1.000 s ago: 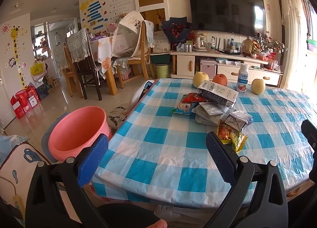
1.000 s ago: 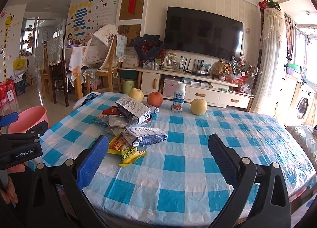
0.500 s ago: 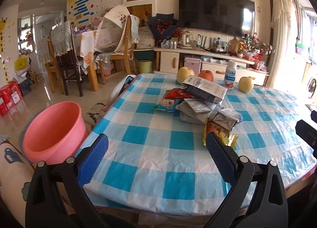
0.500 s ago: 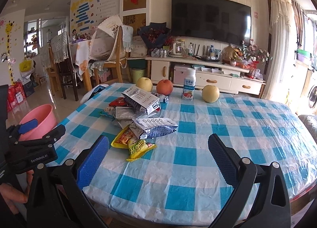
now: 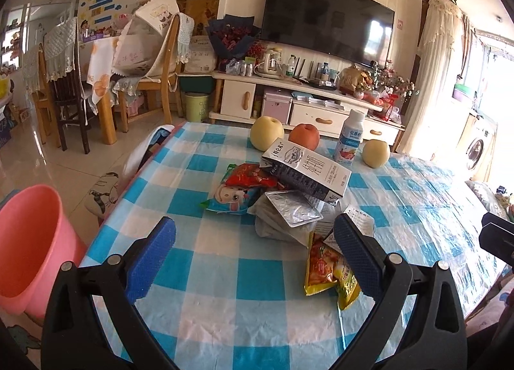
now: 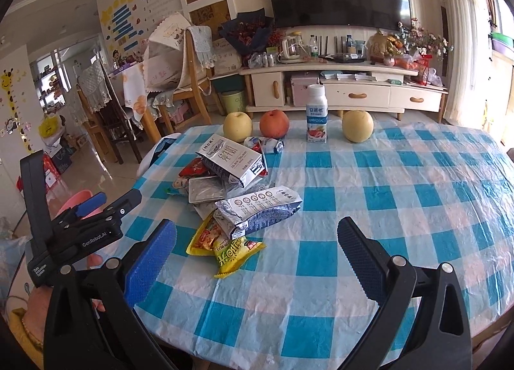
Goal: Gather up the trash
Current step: 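Grasp the yellow snack wrapper with the left gripper while the right grasps the blue-white bag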
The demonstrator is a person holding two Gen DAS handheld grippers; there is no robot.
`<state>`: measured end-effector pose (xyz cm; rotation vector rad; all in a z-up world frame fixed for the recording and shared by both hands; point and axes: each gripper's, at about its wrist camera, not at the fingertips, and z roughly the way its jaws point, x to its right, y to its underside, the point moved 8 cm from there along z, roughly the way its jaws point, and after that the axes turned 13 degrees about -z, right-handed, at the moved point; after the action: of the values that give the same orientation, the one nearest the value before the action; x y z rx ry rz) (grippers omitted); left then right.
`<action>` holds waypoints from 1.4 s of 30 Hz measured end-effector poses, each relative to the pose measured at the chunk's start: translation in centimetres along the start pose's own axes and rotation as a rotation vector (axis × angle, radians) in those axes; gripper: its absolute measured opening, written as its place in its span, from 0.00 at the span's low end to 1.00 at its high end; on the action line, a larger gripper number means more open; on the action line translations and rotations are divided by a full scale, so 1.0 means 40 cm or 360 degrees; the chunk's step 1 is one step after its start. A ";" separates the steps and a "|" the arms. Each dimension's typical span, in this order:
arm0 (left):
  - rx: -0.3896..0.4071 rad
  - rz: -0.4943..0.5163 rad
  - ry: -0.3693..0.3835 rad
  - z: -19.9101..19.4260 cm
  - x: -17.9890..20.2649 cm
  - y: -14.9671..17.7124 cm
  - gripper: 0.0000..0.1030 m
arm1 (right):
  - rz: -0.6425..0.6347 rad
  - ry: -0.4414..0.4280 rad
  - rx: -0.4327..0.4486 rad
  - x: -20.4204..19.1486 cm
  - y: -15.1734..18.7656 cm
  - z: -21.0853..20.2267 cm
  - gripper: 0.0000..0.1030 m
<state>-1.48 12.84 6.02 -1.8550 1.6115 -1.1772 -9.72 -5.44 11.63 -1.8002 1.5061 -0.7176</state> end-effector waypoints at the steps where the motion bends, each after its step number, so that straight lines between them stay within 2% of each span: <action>1: -0.0020 -0.0015 0.0019 0.016 0.003 -0.004 0.96 | 0.0012 -0.0018 -0.0015 0.006 -0.006 0.013 0.96; 4: -0.0112 0.0014 0.0075 0.071 0.018 -0.001 0.96 | 0.0151 -0.0096 -0.0098 0.045 -0.014 0.068 0.96; 9: -0.0178 0.0140 0.0132 0.135 0.049 -0.002 0.96 | 0.0453 -0.0249 -0.0302 0.109 0.010 0.179 0.92; 11: -0.0241 0.0178 0.0146 0.166 0.057 0.008 0.96 | 0.0537 -0.0314 -0.0365 0.112 0.021 0.216 0.72; 14: -0.0333 0.0143 0.0138 0.204 0.054 0.025 0.96 | 0.0646 -0.0391 -0.0447 0.109 0.040 0.263 0.72; 18: -0.0378 0.0115 0.0166 0.218 0.062 0.038 0.95 | 0.0691 -0.0510 -0.0522 0.073 0.051 0.297 0.72; 21: -0.0424 0.0087 0.0182 0.220 0.064 0.055 0.95 | 0.0587 -0.0487 -0.0610 0.037 0.066 0.314 0.72; 25: -0.0579 0.0023 0.0290 0.208 0.065 0.104 0.95 | 0.0534 -0.0537 -0.0616 0.016 0.062 0.321 0.72; 30: -0.0682 0.0136 0.0482 0.175 0.111 0.147 0.95 | 0.0745 -0.0596 -0.0659 0.054 0.074 0.358 0.72; 32: -0.0731 0.0201 0.0510 0.176 0.137 0.174 0.95 | 0.0784 -0.0611 -0.0680 0.060 0.077 0.375 0.72; 37: -0.0838 0.0350 0.0489 0.192 0.192 0.242 0.95 | 0.0899 -0.0701 -0.0723 0.054 0.086 0.402 0.72; 42: -0.0790 0.0498 0.0383 0.205 0.214 0.265 0.95 | 0.1015 -0.0726 -0.0732 0.054 0.087 0.430 0.72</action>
<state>-1.47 0.40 -3.89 -1.6773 2.4037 -0.9473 1.75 -5.39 -1.81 -1.4891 1.8515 0.3528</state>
